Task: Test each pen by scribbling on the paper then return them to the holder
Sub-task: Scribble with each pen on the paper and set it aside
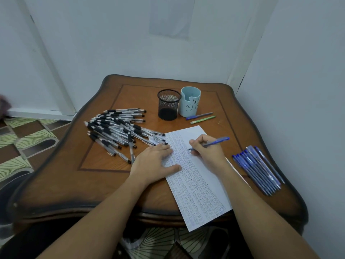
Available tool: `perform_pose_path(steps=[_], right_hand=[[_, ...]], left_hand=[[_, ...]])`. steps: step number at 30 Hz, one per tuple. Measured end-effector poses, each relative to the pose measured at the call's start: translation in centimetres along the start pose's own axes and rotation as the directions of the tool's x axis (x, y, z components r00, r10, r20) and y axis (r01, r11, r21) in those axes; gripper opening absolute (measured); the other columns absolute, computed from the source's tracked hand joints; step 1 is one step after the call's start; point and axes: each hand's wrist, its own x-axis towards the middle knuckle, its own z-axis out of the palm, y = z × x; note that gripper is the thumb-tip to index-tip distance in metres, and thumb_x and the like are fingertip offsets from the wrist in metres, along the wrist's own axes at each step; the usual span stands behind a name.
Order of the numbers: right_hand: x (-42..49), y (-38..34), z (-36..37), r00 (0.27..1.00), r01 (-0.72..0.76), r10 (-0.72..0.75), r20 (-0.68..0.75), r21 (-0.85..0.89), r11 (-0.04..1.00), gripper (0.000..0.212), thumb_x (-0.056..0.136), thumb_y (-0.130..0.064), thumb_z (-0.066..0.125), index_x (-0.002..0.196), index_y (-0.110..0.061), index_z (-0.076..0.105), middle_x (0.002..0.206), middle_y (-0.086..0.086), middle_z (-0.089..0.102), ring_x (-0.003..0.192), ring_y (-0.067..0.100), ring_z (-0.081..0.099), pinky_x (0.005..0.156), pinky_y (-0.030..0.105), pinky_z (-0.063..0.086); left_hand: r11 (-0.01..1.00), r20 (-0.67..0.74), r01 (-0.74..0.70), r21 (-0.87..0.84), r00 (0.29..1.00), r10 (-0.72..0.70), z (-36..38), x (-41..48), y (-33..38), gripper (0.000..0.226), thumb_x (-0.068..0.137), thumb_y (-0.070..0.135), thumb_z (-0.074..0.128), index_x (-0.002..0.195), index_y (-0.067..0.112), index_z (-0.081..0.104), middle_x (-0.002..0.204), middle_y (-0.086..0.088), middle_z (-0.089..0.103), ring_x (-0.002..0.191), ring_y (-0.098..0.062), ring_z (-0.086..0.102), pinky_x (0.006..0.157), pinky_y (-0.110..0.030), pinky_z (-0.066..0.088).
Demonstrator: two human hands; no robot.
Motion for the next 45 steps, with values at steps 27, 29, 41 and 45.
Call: perform_pose_path(steps=[27,29,41,45], right_hand=[[-0.2,0.9,-0.1,0.992,0.115,-0.121,-0.038,-0.118,0.986,0.045,0.078,0.006,0.066,0.052,-0.017,0.037,0.056,0.005,0.033,0.048,0.008,0.042,0.052,0.027,0.039],[-0.1,0.9,-0.2,0.992,0.112,-0.117,-0.036,-0.127,0.986,0.049,0.078,0.005,0.065,0.048,-0.023,0.037,0.055,0.003,0.032,0.05,0.011,0.04,0.053,0.029,0.038],[-0.1,1.0,-0.3,0.988,0.124,-0.133,-0.075,-0.111,0.986,0.042,0.081,0.007,0.064,0.057,-0.013,0.035,0.06,0.009,0.029,0.052,0.014,0.037,0.057,0.034,0.038],[-0.3,0.9,-0.1,0.988,0.128,-0.138,-0.068,-0.131,0.983,0.038,0.08,0.006,0.064,0.058,-0.01,0.037,0.063,0.011,0.029,0.056,0.016,0.037,0.06,0.035,0.037]], left_hand=[[0.997,-0.108,0.002,-0.082,0.994,-0.011,0.6,0.7,-0.5,0.073,0.075,0.074,0.059,0.131,0.028,0.06,0.142,0.012,0.05,0.134,-0.004,0.038,0.109,-0.03,0.031],[0.997,-0.106,-0.003,-0.076,0.994,-0.005,0.7,0.7,-0.5,0.075,0.074,0.077,0.058,0.131,0.028,0.06,0.143,0.012,0.05,0.134,-0.004,0.038,0.109,-0.03,0.031],[0.997,-0.133,-0.018,-0.078,0.991,0.007,0.9,0.7,-0.6,0.077,0.072,0.078,0.055,0.129,0.026,0.062,0.14,0.011,0.053,0.133,-0.003,0.041,0.107,-0.029,0.032],[0.997,-0.144,-0.023,-0.079,0.99,0.011,0.9,0.8,-0.5,0.07,0.076,0.071,0.062,0.129,0.025,0.062,0.14,0.01,0.053,0.133,-0.004,0.041,0.108,-0.029,0.032]])
